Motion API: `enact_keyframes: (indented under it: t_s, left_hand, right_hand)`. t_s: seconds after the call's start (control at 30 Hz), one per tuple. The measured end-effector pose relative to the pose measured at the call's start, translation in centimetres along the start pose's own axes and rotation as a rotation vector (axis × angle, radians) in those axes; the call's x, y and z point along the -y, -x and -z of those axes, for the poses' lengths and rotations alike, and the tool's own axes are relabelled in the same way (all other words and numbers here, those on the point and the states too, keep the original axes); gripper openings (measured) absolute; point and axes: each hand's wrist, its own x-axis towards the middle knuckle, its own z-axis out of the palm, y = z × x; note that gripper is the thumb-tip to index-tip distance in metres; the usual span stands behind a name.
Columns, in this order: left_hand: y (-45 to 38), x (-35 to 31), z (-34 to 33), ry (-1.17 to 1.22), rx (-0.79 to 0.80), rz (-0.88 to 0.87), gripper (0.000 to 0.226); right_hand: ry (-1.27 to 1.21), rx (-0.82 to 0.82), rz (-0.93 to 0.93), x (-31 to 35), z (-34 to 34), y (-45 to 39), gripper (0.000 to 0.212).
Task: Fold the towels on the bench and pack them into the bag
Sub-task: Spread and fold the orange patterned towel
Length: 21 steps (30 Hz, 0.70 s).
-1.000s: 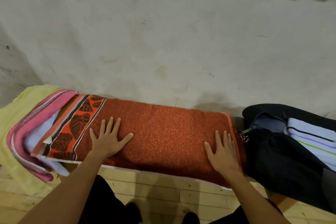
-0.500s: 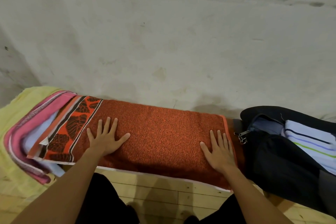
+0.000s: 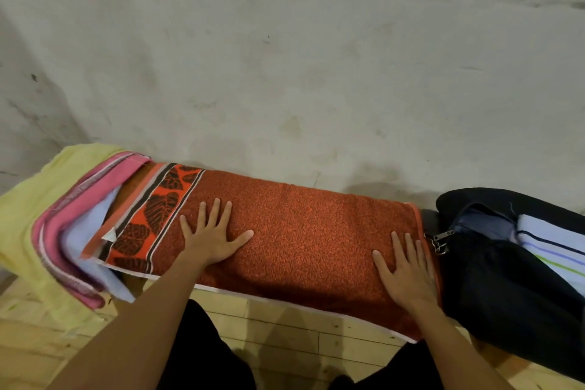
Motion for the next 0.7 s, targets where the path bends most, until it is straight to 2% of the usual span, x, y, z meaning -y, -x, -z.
enact_keyframes:
  t_s: [0.1, 0.2, 0.27, 0.4, 0.57, 0.7]
  left_hand:
    - [0.3, 0.3, 0.0, 0.039, -0.029, -0.029, 0.098]
    - [0.9, 1.1, -0.5, 0.074, -0.202, -0.054, 0.095]
    - [1.5, 1.7, -1.1, 0.063, -0.258, -0.01, 0.091]
    - [2.4, 2.4, -1.5, 0.037, -0.226, 0.119, 0.076]
    - [2.7, 2.5, -1.7, 0.04, -0.22, 0.146, 0.076]
    - [2.8, 2.7, -1.8, 0.06, -0.431, 0.128, 0.084]
  right_hand:
    - [0.018, 0.003, -0.005, 0.1, 0.2, 0.0, 0.08]
    - [-0.006, -0.021, -0.009, 0.7, 0.3, 0.3, 0.079]
    - [-0.038, -0.083, 0.005, 1.4, 0.0, 0.6, 0.077]
    - [-0.036, -0.073, 0.011, 2.1, -0.7, 1.1, 0.078]
    - [-0.021, -0.073, 0.002, 2.1, -0.8, 1.3, 0.08]
    - [-0.057, -0.068, -0.008, 2.8, -0.4, 1.2, 0.079]
